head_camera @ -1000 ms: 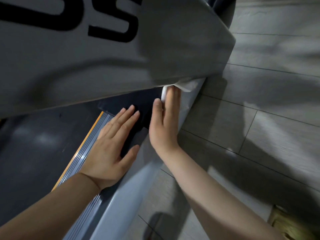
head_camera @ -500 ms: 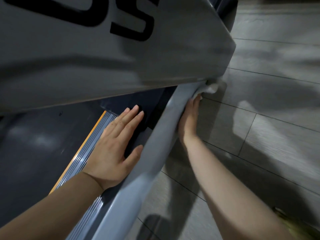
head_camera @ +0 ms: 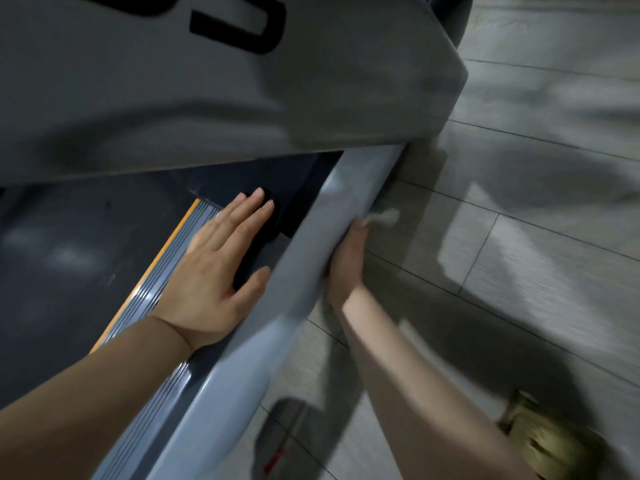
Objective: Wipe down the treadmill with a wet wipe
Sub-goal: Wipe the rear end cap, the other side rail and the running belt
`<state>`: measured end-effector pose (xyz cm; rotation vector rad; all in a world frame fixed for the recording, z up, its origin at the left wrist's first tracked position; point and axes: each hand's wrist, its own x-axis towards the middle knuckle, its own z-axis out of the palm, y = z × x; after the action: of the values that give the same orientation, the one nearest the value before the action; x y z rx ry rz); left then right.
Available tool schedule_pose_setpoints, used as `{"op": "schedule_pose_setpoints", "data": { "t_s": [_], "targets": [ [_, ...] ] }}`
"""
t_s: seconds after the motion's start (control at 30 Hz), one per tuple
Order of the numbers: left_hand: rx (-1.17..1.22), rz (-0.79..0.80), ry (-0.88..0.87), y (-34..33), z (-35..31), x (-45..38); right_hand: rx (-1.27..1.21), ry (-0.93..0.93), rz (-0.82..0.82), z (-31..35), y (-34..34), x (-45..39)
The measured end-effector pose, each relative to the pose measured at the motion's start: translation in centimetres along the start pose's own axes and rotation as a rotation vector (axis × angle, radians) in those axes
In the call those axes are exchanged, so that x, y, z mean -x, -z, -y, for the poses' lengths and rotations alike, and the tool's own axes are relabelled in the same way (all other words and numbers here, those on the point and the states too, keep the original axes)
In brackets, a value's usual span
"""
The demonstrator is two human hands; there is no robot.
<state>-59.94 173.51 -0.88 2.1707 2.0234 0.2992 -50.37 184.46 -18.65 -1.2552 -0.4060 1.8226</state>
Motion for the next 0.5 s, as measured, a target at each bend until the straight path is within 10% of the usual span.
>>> {"op": "schedule_pose_setpoints", "data": {
  "t_s": [0.3, 0.5],
  "targets": [
    [0.058, -0.029, -0.015, -0.3, 0.5, 0.1, -0.188, -0.471, 0.064, -8.6, 1.9, 12.7],
    [-0.002, -0.075, 0.009, -0.3, 0.2, 0.5, 0.275, -0.469, 0.041, -11.6, 3.6, 16.9]
  ]
}}
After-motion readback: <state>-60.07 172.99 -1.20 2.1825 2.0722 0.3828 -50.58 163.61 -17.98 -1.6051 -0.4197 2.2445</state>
